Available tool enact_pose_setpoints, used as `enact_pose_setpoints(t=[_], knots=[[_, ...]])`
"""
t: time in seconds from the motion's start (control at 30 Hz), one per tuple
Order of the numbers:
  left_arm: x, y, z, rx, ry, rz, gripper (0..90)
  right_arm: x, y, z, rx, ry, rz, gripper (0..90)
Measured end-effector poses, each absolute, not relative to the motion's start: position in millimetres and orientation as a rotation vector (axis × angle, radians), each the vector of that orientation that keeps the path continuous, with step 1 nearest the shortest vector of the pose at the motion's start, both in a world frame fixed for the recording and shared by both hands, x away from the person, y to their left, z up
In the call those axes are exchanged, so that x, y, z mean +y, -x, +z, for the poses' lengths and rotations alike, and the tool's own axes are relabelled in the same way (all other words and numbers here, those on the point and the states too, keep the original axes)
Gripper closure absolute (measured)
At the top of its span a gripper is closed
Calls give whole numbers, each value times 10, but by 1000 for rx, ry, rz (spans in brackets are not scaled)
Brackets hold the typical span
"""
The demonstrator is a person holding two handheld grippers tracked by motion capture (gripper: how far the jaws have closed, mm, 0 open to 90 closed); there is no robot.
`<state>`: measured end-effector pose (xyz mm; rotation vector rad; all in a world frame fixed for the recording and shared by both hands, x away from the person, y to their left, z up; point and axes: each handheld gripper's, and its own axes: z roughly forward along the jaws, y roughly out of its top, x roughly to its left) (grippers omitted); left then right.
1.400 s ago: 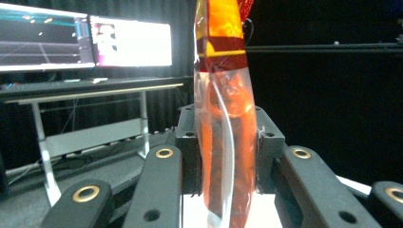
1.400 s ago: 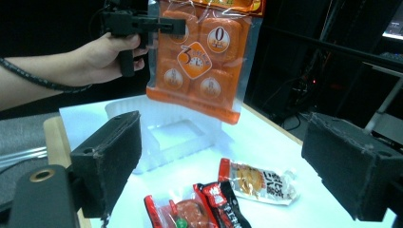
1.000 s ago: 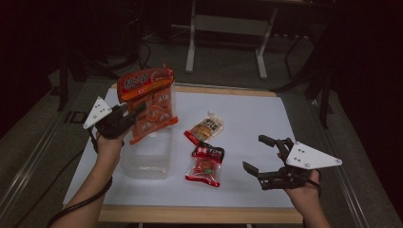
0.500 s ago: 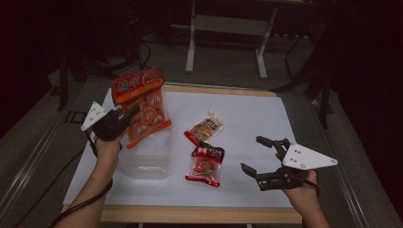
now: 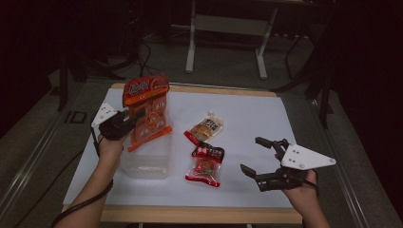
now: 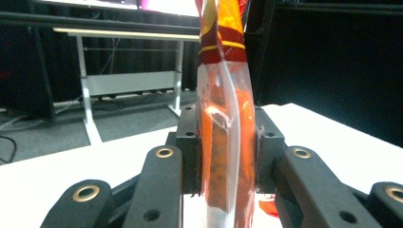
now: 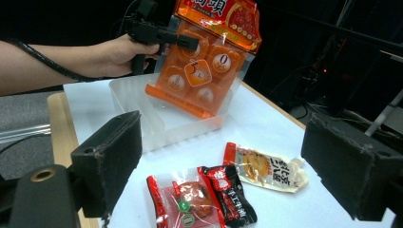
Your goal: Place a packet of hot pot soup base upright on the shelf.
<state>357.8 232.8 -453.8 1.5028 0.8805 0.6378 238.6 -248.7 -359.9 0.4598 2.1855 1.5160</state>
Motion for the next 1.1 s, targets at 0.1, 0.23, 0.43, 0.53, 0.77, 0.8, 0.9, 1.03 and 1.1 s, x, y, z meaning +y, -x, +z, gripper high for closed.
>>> enact_pose_setpoints(t=[0.1, 0.23, 0.43, 0.53, 0.77, 0.8, 0.9, 1.03, 1.1], knots=[[2346, -3585, -4576, 901, -1526, 616, 712, -2487, -2383, -3603, 2190, -457, 1513, 134], [2372, -3556, -4645, 907, -1539, 627, 710, -2492, -2379, -3597, 2191, -457, 1512, 134], [2405, -3537, -4737, 908, -1568, 635, 705, -2490, -2384, -3613, 2193, -464, 1518, 134], [2448, -3522, -4769, 910, -1563, 630, 704, -2482, -2385, -3630, 2197, -463, 1518, 134], [2577, -3513, -4856, 963, -1532, 593, 696, -2459, -2397, -3663, 2208, -466, 1518, 134], [2585, -3511, -4862, 966, -1535, 594, 693, -2456, -2399, -3666, 2211, -465, 1517, 134], [2583, -3509, -4863, 973, -1534, 613, 674, -2449, -2403, -3671, 2216, -464, 1515, 134], [2585, -3501, -4834, 985, -1504, 605, 610, -2452, -2403, -3676, 2212, -466, 1521, 135], [2596, -3487, -4810, 983, -1496, 598, 570, -2462, -2407, -3678, 2212, -468, 1521, 137]])
